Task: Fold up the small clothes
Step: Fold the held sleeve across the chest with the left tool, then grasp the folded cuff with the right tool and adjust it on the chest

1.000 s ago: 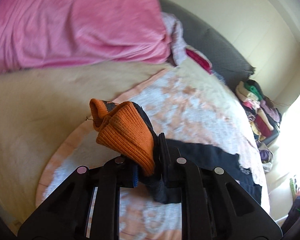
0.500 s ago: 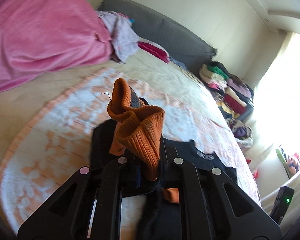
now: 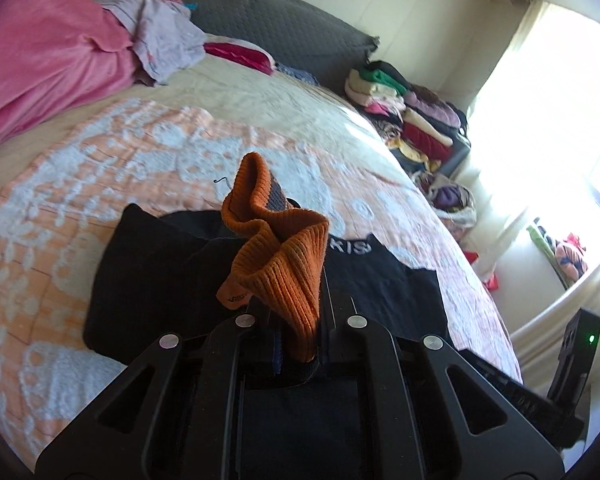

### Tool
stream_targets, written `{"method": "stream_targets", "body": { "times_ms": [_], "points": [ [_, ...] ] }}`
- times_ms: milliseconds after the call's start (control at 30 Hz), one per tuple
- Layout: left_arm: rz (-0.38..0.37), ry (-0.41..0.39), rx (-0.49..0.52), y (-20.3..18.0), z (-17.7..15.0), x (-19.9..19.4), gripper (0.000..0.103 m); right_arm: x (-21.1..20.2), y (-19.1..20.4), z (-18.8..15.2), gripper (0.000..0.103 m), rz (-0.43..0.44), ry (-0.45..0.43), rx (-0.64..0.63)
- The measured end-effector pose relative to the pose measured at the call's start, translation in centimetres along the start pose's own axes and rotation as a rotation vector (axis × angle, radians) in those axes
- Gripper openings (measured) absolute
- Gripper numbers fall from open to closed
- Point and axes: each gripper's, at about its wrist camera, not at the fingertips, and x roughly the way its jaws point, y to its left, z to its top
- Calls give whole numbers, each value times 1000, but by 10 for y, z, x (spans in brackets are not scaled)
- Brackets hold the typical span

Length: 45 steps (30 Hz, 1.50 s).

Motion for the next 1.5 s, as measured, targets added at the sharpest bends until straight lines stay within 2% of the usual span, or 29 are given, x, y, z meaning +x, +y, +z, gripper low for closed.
{"method": "stream_targets", "body": {
  "times_ms": [333, 433, 533, 567, 733, 900, 967, 1067, 1167, 1267, 1433, 1500],
  "points": [
    [-24, 91, 68, -28, -22, 34, 6, -11, -35, 5, 98, -51, -29, 69],
    [-47, 123, 88, -36, -30, 41, 13, -14, -44, 6, 98, -67, -39, 85],
    [-59, 144, 121, -42, -36, 46, 25, -14, -49, 5, 98, -82, -41, 90],
    [-65, 153, 123, -44, -38, 47, 32, -14, -50, 5, 98, -84, -42, 91],
    [-74, 167, 135, -45, -43, 42, 42, -10, -46, 2, 98, -69, -35, 77],
    [-3, 155, 136, -33, -38, 35, 51, 2, -27, -4, 98, -33, -7, 20],
    [42, 147, 125, -22, -35, 31, 63, 8, -14, -6, 98, -10, 2, -20],
    [99, 134, 104, -4, -30, 24, 67, 20, 10, -10, 98, 33, 27, -95],
    [134, 123, 89, 10, -26, 17, 76, 33, 26, -12, 98, 61, 53, -147],
    [156, 112, 64, 24, -23, 8, 77, 51, 43, -13, 98, 76, 78, -197],
    [177, 98, 35, 40, -19, -3, 82, 76, 50, -15, 97, 73, 122, -201],
    [185, 94, 32, 43, -18, -6, 82, 86, 51, -17, 92, 78, 137, -194]
  ]
}}
